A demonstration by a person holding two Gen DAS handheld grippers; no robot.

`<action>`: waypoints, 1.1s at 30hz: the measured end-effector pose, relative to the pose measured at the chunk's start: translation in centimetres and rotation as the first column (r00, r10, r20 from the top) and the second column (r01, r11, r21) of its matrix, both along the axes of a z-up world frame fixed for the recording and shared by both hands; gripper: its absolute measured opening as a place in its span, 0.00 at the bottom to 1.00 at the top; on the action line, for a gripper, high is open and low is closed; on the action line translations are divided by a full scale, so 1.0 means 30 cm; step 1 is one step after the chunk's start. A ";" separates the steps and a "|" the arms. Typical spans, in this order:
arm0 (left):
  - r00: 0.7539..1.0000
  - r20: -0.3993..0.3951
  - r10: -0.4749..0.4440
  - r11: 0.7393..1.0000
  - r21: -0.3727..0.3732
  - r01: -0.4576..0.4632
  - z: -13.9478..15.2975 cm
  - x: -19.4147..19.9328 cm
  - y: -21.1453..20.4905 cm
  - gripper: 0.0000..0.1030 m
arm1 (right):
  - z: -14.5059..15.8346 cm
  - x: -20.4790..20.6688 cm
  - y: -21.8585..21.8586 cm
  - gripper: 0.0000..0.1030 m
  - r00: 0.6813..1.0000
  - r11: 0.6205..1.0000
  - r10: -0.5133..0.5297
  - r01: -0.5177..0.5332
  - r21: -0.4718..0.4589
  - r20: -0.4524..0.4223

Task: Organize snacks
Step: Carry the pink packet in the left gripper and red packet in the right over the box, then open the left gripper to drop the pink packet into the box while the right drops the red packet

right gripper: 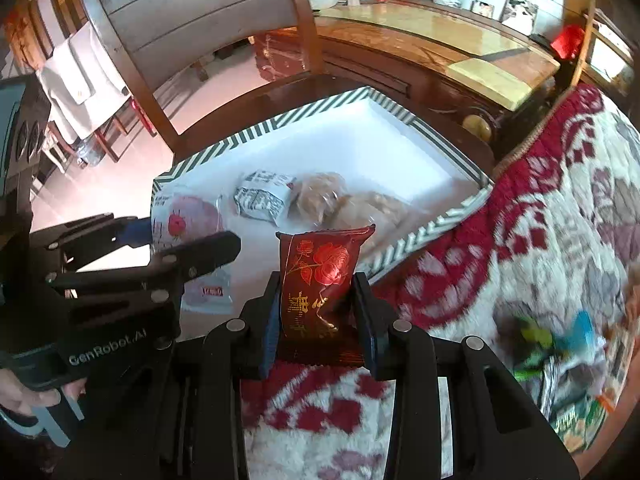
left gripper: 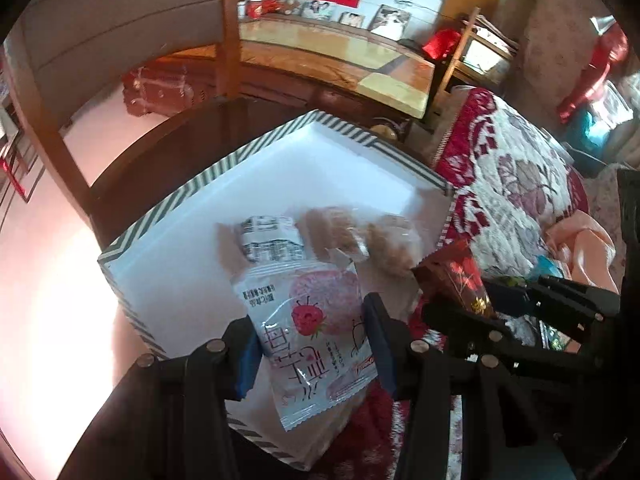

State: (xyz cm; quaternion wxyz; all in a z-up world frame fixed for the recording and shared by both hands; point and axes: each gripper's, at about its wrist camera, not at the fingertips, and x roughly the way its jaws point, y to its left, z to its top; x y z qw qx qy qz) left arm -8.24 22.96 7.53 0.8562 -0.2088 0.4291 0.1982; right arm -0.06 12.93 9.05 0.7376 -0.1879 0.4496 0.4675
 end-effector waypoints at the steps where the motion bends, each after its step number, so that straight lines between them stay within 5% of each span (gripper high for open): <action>1: 1.000 -0.005 0.009 1.000 -0.005 -0.009 -0.007 -0.002 0.012 0.48 | -0.003 0.000 0.014 0.31 1.000 1.000 0.006 -0.006 -0.002 -0.002; 21: 0.988 -0.105 0.111 0.994 0.000 -0.112 -0.119 -0.007 0.132 0.49 | -0.149 0.030 0.187 0.32 0.995 0.997 0.054 -0.059 -0.057 -0.084; 33: 0.988 -0.054 0.145 0.988 0.059 -0.141 -0.062 -0.038 0.087 0.81 | -0.054 0.000 0.070 0.44 0.999 0.998 -0.003 0.006 0.063 -0.050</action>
